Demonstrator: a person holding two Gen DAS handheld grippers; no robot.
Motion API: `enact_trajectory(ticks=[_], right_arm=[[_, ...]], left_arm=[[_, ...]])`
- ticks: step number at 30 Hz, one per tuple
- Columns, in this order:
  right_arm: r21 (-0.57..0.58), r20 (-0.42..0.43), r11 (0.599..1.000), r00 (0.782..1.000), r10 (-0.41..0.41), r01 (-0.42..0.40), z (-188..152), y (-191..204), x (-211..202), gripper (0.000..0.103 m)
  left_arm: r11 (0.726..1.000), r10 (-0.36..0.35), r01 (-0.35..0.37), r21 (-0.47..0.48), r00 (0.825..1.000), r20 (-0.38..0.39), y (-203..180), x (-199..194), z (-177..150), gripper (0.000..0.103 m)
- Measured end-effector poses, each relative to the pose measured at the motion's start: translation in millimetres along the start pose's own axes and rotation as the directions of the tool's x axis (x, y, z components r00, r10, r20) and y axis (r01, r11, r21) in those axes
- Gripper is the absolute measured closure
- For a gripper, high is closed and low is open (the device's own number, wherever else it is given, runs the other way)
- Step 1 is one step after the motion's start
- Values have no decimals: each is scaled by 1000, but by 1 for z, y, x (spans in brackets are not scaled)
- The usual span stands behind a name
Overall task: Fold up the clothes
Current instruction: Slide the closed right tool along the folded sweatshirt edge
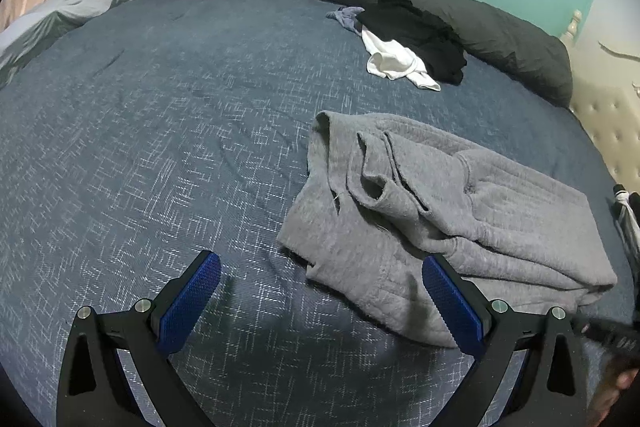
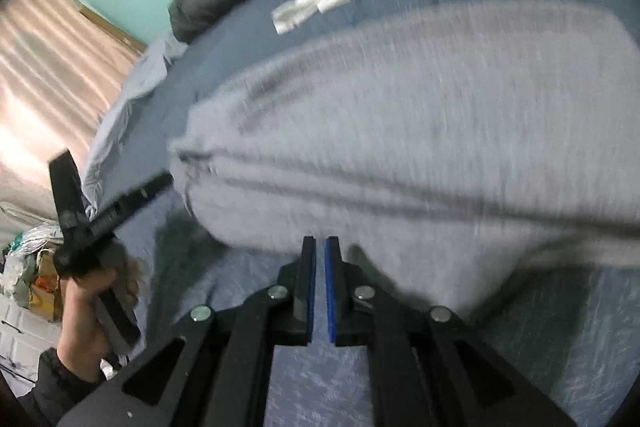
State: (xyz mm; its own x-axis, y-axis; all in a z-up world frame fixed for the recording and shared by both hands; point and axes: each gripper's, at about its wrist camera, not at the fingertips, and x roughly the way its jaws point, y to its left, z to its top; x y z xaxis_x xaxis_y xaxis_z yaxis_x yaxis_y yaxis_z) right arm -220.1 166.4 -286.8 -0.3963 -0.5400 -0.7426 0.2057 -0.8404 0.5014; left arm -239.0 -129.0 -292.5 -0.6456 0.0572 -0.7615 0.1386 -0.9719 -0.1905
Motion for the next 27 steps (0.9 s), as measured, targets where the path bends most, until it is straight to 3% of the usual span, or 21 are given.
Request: enact_trajectory(ticks=[7,15,19,27], right_arm=[[35,-87,999,996,-29,32,-13,-20,23,99],[58,36,996,997,-65,63,-12,-29,-24,99],[108,65,993,996,-60,53,-4,-35,-25,99],[153,91,988,995,-26,12,-5,-43,-28,99]], left_arm=[[1000,6,-6,2,1000,-3,1,1,-1,0],[1000,-9,8,-23,1000,-18,15,-2,-4,0],[999,-12,11,-44,1000,-28,22,-3,-7,0],[994,-100,99,-50,994,-35,12,2,-5,0]])
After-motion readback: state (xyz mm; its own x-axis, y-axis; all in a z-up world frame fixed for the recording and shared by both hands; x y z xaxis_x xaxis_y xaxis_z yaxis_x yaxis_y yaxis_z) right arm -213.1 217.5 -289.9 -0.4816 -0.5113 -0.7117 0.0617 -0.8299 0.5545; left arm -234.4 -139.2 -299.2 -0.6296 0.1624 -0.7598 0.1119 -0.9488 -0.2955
